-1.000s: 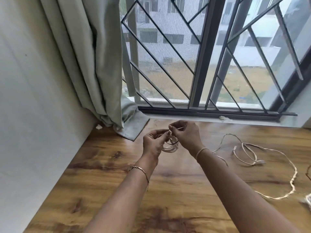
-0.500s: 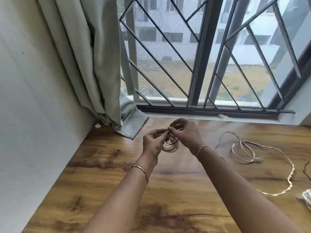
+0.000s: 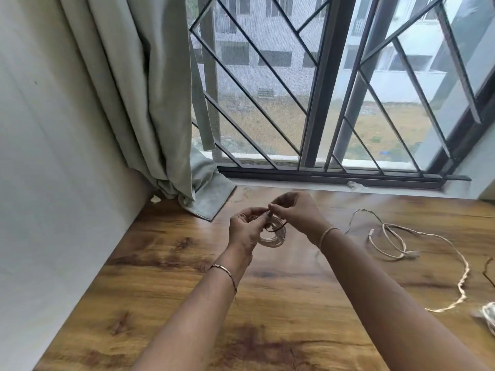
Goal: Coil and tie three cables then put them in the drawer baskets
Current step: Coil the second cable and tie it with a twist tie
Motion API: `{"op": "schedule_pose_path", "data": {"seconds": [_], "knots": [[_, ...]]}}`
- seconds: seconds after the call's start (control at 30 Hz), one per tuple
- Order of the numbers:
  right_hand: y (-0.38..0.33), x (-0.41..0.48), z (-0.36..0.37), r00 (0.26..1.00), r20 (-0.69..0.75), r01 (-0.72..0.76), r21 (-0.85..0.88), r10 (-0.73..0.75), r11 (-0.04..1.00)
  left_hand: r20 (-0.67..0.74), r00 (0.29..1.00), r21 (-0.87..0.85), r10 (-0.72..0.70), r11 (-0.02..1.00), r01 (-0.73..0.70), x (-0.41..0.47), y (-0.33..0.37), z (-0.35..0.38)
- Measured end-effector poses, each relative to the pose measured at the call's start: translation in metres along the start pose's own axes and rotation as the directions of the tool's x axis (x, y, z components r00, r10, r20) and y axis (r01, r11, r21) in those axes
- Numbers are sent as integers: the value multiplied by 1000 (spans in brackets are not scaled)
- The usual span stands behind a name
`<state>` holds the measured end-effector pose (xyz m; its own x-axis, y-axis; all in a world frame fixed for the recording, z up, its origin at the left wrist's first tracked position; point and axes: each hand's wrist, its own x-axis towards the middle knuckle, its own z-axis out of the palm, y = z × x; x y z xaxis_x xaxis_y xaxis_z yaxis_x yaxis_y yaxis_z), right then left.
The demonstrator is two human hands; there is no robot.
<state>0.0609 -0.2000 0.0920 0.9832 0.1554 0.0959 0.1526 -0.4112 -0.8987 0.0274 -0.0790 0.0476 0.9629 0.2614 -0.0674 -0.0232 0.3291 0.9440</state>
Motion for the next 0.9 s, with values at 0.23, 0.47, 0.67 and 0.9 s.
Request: {"op": "schedule_pose_path", "data": {"seconds": [0.23, 0.47, 0.67, 0.9], "knots": [[0, -6, 3, 999, -52, 8, 0, -8, 1000, -19, 1000, -5, -7, 1000, 7, 1, 1, -1], [-3, -7, 7, 989, -148, 24, 69, -13, 997, -22, 1000, -52, -9, 999, 8, 1, 1, 1], [1, -3, 7, 989, -149, -4, 70, 14, 998, -8, 1000, -34, -1, 999, 1, 4, 1, 2], [-2, -1, 3, 994, -105, -8, 55, 13, 998, -15, 1000, -30, 4, 1000, -5, 6, 3, 3]]}}
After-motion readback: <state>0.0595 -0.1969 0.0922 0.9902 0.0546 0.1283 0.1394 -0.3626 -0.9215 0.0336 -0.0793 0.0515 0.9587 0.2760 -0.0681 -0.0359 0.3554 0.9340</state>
